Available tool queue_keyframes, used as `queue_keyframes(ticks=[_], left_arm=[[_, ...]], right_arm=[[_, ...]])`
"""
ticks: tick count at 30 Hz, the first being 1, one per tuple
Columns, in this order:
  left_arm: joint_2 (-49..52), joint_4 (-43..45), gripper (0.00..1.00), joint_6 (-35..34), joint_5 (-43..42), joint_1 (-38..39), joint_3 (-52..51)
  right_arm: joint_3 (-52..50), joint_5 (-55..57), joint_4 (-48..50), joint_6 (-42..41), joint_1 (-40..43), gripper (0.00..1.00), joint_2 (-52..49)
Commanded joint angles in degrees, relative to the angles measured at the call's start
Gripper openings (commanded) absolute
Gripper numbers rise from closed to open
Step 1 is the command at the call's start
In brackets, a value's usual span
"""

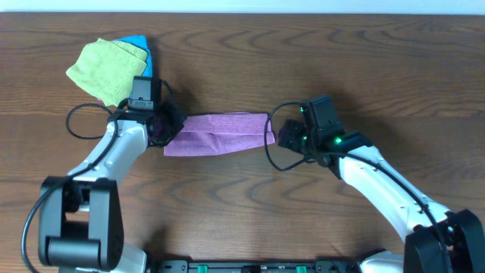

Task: Fold the cloth

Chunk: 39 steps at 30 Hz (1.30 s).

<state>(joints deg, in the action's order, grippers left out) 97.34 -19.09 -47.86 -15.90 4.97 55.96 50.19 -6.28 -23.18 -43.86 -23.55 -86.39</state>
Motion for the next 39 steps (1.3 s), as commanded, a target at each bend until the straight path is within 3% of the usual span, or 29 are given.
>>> queue_keyframes(ticks=[1,13,21,39], left_arm=[[2.10,0.72,0.06,-1.44,-0.17,0.04,0.66],[7.96,1.22,0.06,-1.49,-0.20,0.09,0.66],[8.00,1.36,0.06,-1.46,-0.24,0.09,0.66],[8.00,0.87,0.06,-1.31,-1.79,0.09,0.66]], right_arm=[[0.26,-2.10,-0.20,-4.09,-1.68,0.61,0.98],[0.15,0.94,0.74,-7.41,-3.65,0.65,-1.53],[0.13,-0.42,8.11,-11.43,-3.91,0.64,-11.52],[0.13,3.76,16.83,-17.33,-8.41,0.62,-19.12]])
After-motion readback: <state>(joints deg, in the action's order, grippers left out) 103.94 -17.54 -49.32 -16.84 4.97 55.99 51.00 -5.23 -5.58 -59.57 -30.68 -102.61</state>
